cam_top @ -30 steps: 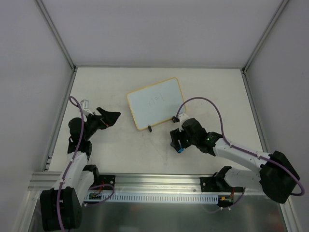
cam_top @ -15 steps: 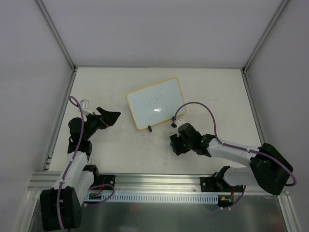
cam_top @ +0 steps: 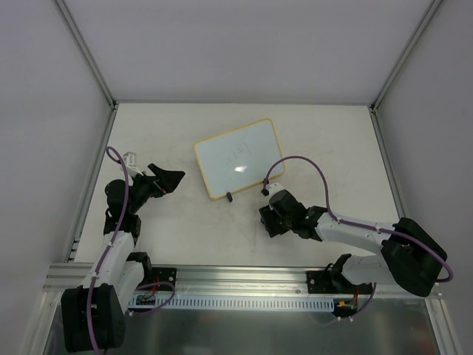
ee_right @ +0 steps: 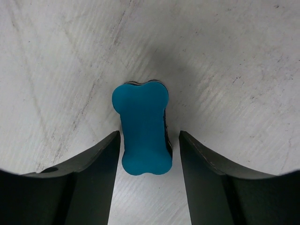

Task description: Erase the whiteboard

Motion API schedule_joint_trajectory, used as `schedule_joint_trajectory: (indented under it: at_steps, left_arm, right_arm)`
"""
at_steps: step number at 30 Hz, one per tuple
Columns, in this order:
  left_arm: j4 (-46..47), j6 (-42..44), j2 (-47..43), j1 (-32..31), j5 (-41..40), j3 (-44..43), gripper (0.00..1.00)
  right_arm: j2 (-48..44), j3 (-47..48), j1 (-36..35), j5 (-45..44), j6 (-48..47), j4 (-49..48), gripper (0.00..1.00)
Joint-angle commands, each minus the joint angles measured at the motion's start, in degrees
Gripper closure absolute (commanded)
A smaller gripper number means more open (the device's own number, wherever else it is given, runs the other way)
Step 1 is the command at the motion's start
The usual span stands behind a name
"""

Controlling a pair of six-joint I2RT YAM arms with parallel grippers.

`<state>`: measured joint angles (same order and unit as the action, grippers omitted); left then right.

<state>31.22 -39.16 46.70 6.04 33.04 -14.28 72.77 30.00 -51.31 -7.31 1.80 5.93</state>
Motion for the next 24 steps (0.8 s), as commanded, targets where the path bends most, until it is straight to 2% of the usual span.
schedule_joint_trajectory:
  at_steps: [1, 3, 7, 9, 12, 14, 17, 21, 24]
  left_arm:
    - [3.4, 1.6, 0.1, -0.1, 1.9, -0.7, 0.01]
    - [3.5, 1.5, 0.1, -0.1, 1.9, -0.6, 0.01]
    - [3.7, 1.5, 0.1, -0.1, 2.0, -0.6, 0.01]
    - [3.8, 1.5, 0.1, -0.1, 2.0, -0.6, 0.01]
    - [3.8, 1.5, 0.2, -0.1, 2.1, -0.6, 0.01]
    - [4.0, 1.4, 0.3, -0.1, 2.2, -0.6, 0.01]
    - [4.1, 1.4, 0.9, -0.2, 2.6, -0.7, 0.01]
    - [4.5, 1.3, 1.5, -0.2, 2.8, -0.8, 0.01]
    - [5.2, 1.3, 2.5, -0.4, 3.0, -0.8, 0.01]
  right_arm:
    - [-0.5, 2.7, -0.5, -2.6, 0.0, 1.4, 0.45]
    - [-0.5, 3.0, -0.5, -2.9, -0.2, 1.7, 0.53]
    - [-0.2, 3.4, -0.5, -3.0, -0.6, 1.8, 0.55]
    - [0.3, 3.7, -0.6, -2.8, -0.7, 1.8, 0.60]
    - [1.1, 4.2, -0.6, -2.5, -0.9, 1.7, 0.55]
    - [1.6, 4.4, -0.6, -2.4, -1.1, 1.8, 0.55]
    - [1.8, 4.7, -0.6, -2.6, -1.4, 1.7, 0.67]
    - [1.3, 4.7, -0.8, -2.7, -1.4, 1.8, 0.68]
    - [-0.2, 5.1, -0.7, -2.4, -1.3, 1.8, 0.74]
